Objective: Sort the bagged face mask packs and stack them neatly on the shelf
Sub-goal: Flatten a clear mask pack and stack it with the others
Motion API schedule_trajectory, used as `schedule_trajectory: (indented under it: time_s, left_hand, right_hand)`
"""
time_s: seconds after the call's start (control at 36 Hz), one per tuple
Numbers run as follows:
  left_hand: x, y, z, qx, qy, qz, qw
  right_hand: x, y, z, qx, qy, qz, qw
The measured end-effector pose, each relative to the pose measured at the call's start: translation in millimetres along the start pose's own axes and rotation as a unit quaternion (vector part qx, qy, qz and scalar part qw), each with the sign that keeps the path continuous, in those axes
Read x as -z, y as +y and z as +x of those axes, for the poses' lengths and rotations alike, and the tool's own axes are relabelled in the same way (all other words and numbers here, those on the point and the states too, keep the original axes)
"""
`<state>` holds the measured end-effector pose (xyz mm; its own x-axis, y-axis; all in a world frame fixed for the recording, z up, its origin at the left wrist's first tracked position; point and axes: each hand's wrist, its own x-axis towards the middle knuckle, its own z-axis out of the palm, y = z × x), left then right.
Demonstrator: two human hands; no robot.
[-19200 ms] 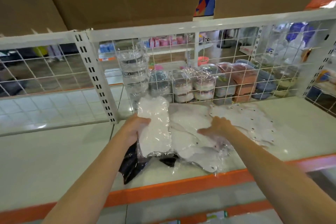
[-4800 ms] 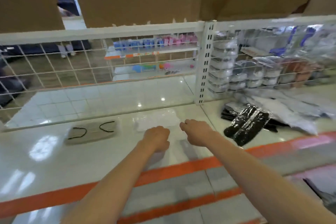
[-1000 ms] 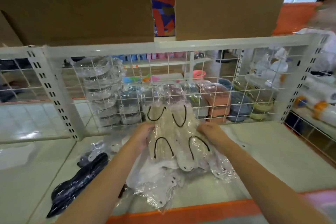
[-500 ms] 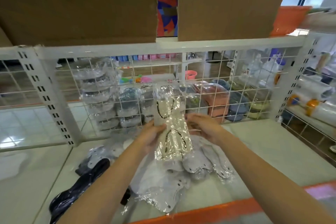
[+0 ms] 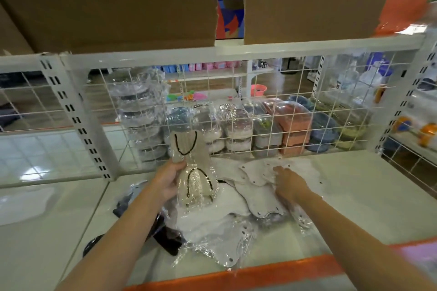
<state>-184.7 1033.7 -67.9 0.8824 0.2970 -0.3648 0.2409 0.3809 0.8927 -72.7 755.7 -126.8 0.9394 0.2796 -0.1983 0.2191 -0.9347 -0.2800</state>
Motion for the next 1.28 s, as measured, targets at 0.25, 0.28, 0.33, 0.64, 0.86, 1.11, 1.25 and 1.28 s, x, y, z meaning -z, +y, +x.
schedule_trajectory:
  time_s: [0.25, 0.28, 0.33, 0.64, 0.86, 1.11, 1.25, 1.28]
  left_hand:
    - [-22.4, -9.8, -1.7, 0.021, -0.006, 0.058, 0.998]
    - [-26.1, -10.3, -1.5, 0.024, -0.009, 0.057, 0.998]
    - [-34.2, -11.0, -2.8, 0.030, -0.019, 0.068, 0.997]
    - [-77.1, -21.0, 1.8, 0.046, -0.059, 0.071, 0.995]
    - [-97.7, -26.8, -4.7, 0.021, -0.139, 0.060, 0.988]
    - [-57.9, -13.1, 4.8, 0.004, -0.014, 0.074, 0.997]
    - [-33.8, -13.1, 5.2, 0.016, -0.004, 0.031, 0.999]
    - [-32.9, -13.4, 3.1, 0.015, -0.005, 0.028, 0.999]
  right_hand:
    - [-1.0, 6.8, -10.2, -0.130, -0.029, -0.002, 0.991]
    - [2.9, 6.2, -13.2, -0.111, -0.044, -0.019, 0.993]
    - [11.6, 4.9, -17.3, -0.051, -0.049, -0.045, 0.996]
    - [64.6, -1.0, -39.6, -0.018, 0.003, 0.649, 0.761]
    - [59.0, -23.0, -42.0, 0.054, -0.013, 0.550, 0.833]
    - [34.0, -8.2, -16.9, 0.009, 0.017, 0.299, 0.954]
    - [-10.8, 10.5, -23.2, 0.043, -0.120, -0.031, 0.991]
    - [-12.1, 9.3, -25.8, 0.047, -0.106, -0.049, 0.992]
